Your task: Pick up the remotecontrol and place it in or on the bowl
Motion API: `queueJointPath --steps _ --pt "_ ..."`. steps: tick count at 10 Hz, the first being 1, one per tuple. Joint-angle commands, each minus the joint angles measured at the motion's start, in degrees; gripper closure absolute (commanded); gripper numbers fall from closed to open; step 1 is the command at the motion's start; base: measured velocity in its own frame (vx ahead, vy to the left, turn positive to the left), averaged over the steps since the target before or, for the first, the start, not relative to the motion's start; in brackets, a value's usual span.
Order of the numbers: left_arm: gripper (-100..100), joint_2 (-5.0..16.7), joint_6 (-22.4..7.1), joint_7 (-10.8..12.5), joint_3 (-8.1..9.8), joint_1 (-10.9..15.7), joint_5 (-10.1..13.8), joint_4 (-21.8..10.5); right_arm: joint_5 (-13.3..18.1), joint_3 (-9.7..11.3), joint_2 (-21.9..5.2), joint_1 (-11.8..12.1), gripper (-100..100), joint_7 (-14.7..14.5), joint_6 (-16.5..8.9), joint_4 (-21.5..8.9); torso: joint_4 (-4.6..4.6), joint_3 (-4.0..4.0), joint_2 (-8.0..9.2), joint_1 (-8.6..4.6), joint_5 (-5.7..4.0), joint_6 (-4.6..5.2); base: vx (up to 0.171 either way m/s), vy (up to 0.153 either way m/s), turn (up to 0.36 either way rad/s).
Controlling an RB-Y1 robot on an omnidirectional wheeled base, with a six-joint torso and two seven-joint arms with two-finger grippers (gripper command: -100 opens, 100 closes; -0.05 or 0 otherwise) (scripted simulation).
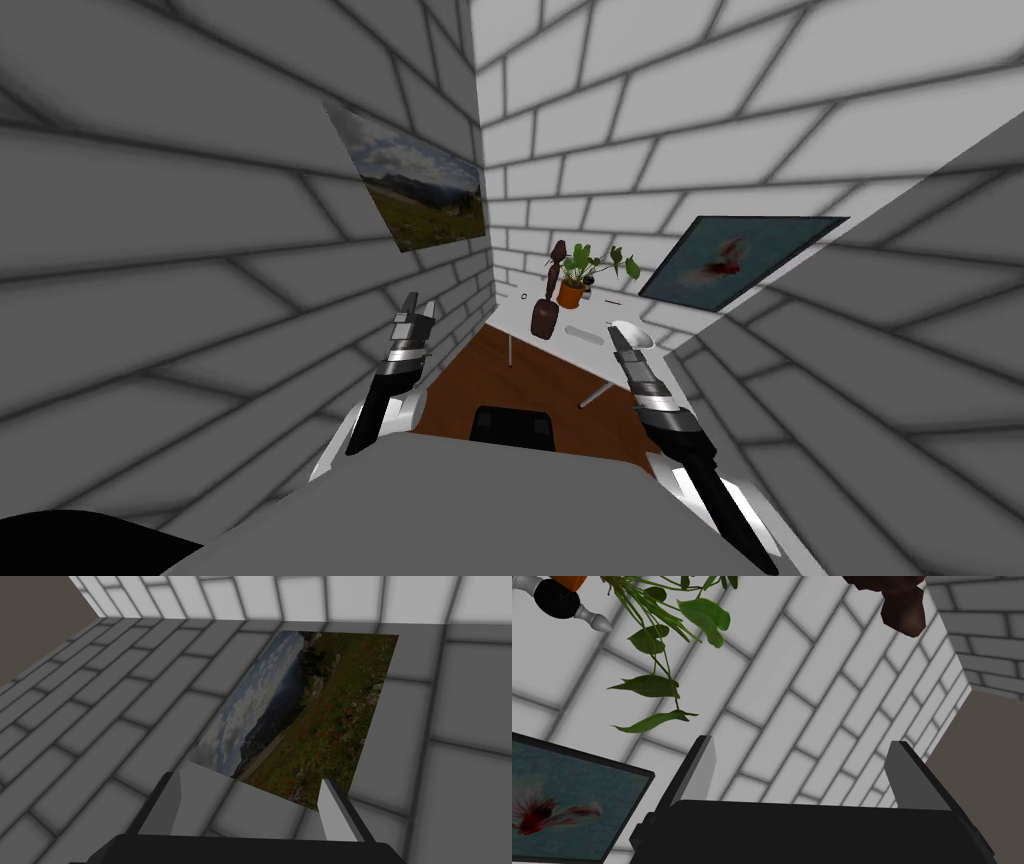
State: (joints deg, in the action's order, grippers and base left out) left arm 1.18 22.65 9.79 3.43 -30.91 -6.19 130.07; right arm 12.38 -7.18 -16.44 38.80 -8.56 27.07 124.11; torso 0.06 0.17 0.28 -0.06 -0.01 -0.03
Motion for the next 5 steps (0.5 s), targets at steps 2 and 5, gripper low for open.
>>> queueJointPath --steps 2,5 --pt "0 0.0 0.0 0.0 0.01 0.0 0.0 0.0 2.0 -1.4 -4.2 1.9 -100 0.4 -0.6 -2.9 0.00 -0.02 -0.04 -0.05 -0.01 0.06 -0.058 -0.006 0.138" --pt "0 0.0 0.0 0.0 0.01 0.0 0.0 0.0 5.0 -2.0 -9.1 4.3 -100 0.6 -1.9 -5.8 0.00 -0.03 -0.07 -0.07 -0.02 0.06 -0.062 -0.006 0.230"
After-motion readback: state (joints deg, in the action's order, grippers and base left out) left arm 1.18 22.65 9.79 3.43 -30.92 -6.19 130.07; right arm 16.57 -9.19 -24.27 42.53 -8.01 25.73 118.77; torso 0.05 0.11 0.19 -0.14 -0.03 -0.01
